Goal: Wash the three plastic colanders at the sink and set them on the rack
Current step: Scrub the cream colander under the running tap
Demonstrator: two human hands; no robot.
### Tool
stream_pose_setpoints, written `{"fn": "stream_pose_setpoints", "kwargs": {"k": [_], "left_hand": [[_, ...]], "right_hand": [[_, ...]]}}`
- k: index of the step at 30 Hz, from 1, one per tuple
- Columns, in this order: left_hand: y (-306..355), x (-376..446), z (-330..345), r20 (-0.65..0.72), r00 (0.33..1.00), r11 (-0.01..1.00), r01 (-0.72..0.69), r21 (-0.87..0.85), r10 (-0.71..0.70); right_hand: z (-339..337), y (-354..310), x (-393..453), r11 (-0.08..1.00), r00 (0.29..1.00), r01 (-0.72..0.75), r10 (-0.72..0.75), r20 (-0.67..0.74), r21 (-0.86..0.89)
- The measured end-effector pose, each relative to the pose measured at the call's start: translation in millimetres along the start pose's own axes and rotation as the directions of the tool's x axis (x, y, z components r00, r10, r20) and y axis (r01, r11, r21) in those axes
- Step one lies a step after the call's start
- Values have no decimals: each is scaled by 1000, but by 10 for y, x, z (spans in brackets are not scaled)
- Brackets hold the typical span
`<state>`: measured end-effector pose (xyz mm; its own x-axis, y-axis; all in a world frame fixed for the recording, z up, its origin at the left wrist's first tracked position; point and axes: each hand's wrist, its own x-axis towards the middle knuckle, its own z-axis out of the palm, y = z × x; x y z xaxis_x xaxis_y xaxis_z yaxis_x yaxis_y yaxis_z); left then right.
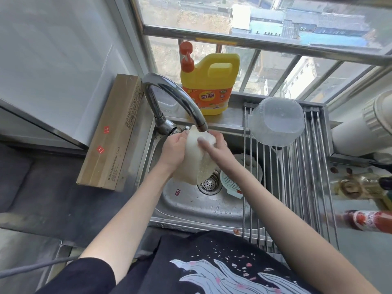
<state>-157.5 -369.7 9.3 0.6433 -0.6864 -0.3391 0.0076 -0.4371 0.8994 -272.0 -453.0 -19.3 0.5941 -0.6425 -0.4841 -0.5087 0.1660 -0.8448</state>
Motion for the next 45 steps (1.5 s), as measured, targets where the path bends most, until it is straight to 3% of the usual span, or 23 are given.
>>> {"fn": "stream_pose_setpoints", "kwargs": {"k": [4, 9, 12, 14, 18, 20, 24, 26, 28, 30, 31, 33, 35, 38, 40, 43, 45], "left_hand": [[-14, -44, 23, -68, 991, 968, -100, 231, 119], [-101, -142, 54, -165, 967, 938, -134, 318, 195], [-112, -179, 45, -185, 947, 898, -169, 406, 261], [-131, -205, 69, -161, 944, 891, -201, 408, 287], [-183, -171, 72, -189, 939, 888, -188, 419, 288], [-190, -128, 60, -198, 938, 893, -184, 410, 284], [-177, -162, 89, -175, 934, 899, -229, 373, 311], [-186, -176, 80, -185, 932, 900, -229, 371, 313], [-187, -150, 34, -201, 926, 896, -226, 383, 320], [-179, -117, 4, -182, 920, 872, -244, 425, 347], [-169, -122, 7, -159, 923, 872, -258, 417, 350], [-176, -147, 42, -124, 935, 896, -272, 351, 333], [-213, -156, 47, -126, 952, 927, -232, 293, 278], [-222, -116, -46, -153, 987, 994, -57, -93, 42], [-211, -96, -110, -96, 987, 932, 85, -354, -126], [-298, -49, -139, 80, 976, 845, 214, -490, -200], [-377, -25, -174, 144, 962, 785, 273, -557, -232]], "right_hand": [[-7, -15, -45, 985, 1000, 26, -28, -10, -171], [46, 105, -72, 984, 991, 128, -124, 45, -122], [98, 176, -49, 993, 989, 108, -103, -107, 46], [53, 216, 3, 993, 976, 87, -69, -205, 83], [130, 166, -22, 993, 999, 52, -53, -2, -104], [186, 133, -68, 983, 994, 93, -101, -45, -155], [92, 121, -17, 992, 975, 71, -48, -216, 103], [89, 95, -25, 995, 990, 55, -44, -131, 78], [134, 97, -69, 995, 998, 57, -58, -1, -85], [129, 141, -73, 994, 997, 72, -74, -20, -88], [107, 148, -65, 997, 992, 77, -76, -97, 7], [19, 166, 4, 989, 977, 66, -37, -211, 134], [-9, 152, 46, 982, 989, 28, 0, -150, 186], [8, 146, 71, 939, 985, -113, 150, -89, 324], [-4, 178, 52, 895, 971, -194, 235, -54, 402], [0, 239, 29, 740, 965, -256, 229, 124, 622], [-26, 260, 25, 732, 963, -270, 222, 156, 626]]}}
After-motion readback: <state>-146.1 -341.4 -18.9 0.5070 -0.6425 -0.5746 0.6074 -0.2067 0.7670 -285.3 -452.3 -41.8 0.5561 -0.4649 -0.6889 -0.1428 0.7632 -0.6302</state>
